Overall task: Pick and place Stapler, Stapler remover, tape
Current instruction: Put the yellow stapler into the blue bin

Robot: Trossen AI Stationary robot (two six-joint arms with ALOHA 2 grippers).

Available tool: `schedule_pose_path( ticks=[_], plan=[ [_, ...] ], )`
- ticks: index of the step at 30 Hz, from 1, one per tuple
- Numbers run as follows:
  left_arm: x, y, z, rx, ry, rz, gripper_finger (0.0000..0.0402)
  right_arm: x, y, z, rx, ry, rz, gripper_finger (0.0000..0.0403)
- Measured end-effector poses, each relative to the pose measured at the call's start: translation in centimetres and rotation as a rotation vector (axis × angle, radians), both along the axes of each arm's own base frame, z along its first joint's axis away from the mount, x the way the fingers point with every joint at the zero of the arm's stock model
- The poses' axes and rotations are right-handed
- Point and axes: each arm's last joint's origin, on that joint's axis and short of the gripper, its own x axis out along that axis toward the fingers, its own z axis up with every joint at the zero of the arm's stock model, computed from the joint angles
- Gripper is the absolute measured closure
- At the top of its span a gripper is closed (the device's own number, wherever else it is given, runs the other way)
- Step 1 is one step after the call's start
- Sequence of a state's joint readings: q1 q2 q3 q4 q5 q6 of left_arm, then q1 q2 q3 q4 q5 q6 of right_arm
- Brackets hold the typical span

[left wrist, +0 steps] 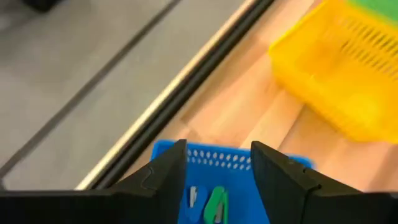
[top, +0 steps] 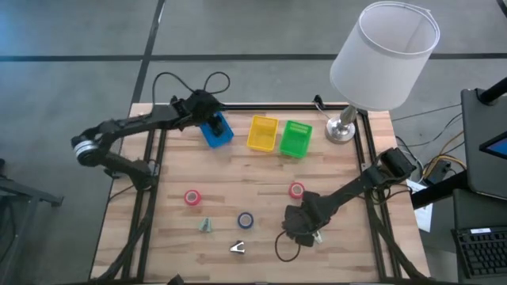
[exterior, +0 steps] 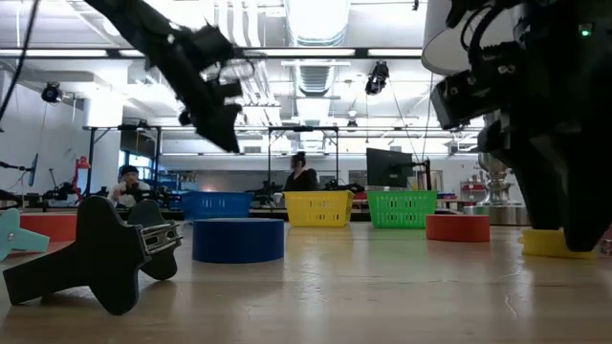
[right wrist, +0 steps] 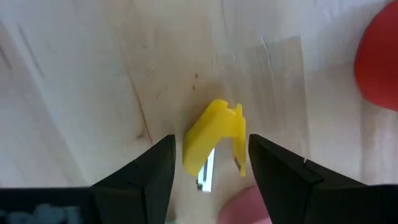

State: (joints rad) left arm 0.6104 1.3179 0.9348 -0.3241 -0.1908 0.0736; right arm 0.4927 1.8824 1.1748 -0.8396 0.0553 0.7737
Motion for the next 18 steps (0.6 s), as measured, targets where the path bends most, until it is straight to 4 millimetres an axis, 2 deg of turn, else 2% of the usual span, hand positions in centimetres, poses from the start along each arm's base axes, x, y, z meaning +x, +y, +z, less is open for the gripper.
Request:
schedule_pose_path(
  ticks=[7, 12, 18],
  plan=[
    [-1.2, -2.8, 3.4, 0.045, -0.141, -0.081, 0.0235, -0.3, -0.2, -1.0, 0.005, -0.038, -0.04, 0.0218],
    [-1.9, -4.1, 4.7, 0.065, -0.196, -0.106, 0.0243, -0.2, -0.1, -0.9, 0.009, -0.045, -0.033, 0.0268],
    [-1.8, -5.4, 5.2, 0.061, -0.229, -0.148, 0.0251, 0.1, 0.0, -0.6, 0.013, -0.052, -0.032, 0.0329]
  ],
)
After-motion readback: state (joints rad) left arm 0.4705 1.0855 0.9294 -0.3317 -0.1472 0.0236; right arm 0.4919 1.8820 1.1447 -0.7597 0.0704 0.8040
